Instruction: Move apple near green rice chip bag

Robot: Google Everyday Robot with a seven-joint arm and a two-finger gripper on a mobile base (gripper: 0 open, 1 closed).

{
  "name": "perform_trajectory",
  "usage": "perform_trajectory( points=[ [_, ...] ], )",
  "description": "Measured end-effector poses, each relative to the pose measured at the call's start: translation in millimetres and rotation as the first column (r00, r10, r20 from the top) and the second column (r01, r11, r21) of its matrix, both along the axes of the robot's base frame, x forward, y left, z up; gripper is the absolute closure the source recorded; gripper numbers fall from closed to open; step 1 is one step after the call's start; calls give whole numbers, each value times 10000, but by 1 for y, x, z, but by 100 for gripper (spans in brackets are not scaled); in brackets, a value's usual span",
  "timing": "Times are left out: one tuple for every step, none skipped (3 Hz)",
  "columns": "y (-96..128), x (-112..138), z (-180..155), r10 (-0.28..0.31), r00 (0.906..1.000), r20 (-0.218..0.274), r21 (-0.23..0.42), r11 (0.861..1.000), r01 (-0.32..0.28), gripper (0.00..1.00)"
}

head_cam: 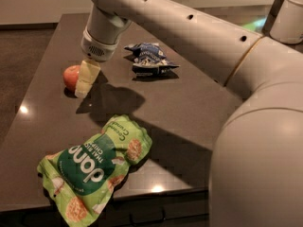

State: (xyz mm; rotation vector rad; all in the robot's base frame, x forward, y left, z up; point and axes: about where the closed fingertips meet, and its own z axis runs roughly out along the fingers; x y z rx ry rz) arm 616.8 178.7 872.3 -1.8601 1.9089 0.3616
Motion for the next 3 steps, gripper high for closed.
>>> perform_trajectory(
  points=[
    [11, 6, -4, -2, 10000, -36, 8, 10000, 2, 0],
    [17, 4, -5, 97, 9999, -143, 85, 9999, -96, 18],
    [20, -1, -4, 204, 9995, -252, 177, 9996, -199, 41]
  ],
)
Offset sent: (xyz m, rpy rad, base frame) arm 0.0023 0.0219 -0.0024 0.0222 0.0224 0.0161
